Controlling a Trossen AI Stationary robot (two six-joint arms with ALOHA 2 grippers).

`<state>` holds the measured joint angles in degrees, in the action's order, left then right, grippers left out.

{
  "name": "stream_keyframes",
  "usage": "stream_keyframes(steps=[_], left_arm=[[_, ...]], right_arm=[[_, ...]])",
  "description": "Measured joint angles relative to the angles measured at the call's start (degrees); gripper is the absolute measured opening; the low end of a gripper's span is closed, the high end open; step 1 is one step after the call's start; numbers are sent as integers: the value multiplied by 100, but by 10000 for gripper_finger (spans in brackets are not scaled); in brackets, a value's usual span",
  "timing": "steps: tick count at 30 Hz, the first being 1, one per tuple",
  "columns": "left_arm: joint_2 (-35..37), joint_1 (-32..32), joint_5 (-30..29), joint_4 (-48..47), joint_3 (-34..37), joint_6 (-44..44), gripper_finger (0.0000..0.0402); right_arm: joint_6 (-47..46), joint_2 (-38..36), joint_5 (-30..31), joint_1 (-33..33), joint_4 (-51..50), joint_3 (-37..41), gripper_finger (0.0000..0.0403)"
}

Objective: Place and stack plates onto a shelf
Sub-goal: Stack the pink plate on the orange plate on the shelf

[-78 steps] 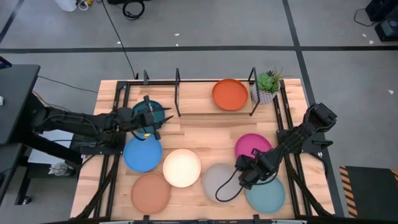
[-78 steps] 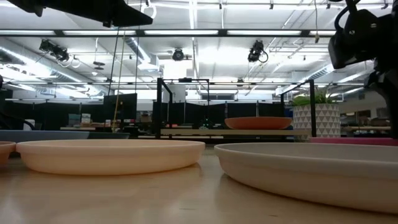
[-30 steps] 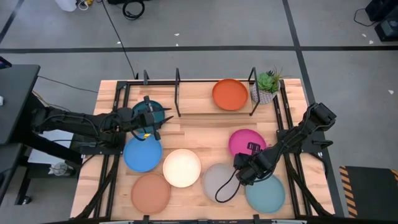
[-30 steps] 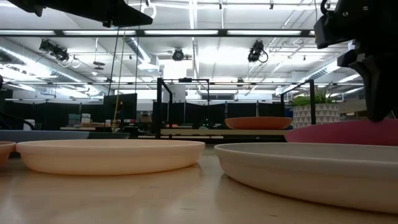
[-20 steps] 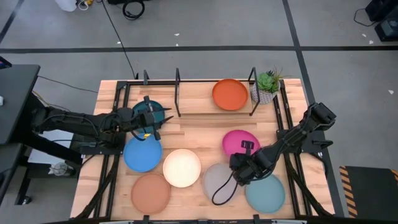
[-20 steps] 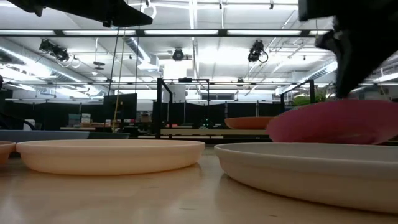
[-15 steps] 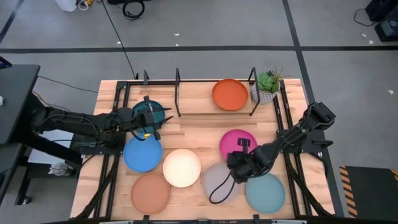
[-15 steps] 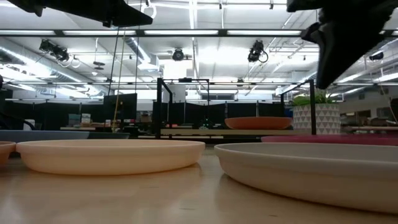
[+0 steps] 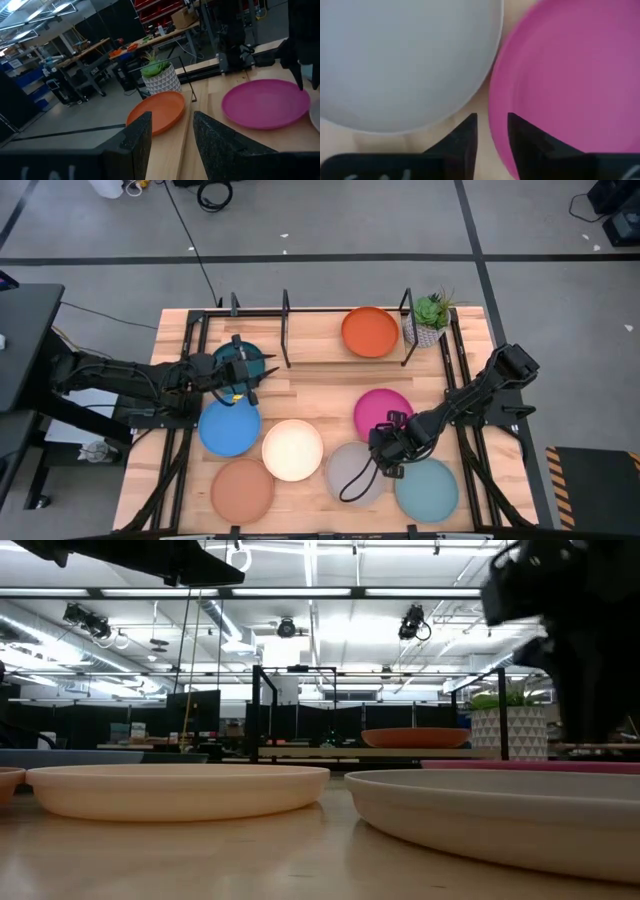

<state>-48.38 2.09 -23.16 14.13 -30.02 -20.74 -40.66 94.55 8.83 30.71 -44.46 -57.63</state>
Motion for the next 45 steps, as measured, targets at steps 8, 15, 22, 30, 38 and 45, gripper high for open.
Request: stream_keyframes(steps=[8, 15, 22, 30, 38, 45], left_arm=[[0, 1, 0, 16, 0, 59, 153], [0, 2, 0, 31, 0, 53, 153], [0, 2, 0, 31, 0, -3, 153], [0, 1, 1, 27, 0, 89, 153], [1, 1, 11, -109, -2, 408, 153], [2, 4, 13, -347, -4, 812, 153]], right_arm=[[-437, -1, -70, 105, 430, 608, 118], [-414, -5, -27, 104, 436, 651, 29], [-260, -6, -56, 121, 235, 336, 25], [1126, -3, 527, 76, 108, -491, 14], [2052, 1, 1052, -121, -407, -1123, 17], [2575, 1, 1590, -266, -1238, -1626, 17]])
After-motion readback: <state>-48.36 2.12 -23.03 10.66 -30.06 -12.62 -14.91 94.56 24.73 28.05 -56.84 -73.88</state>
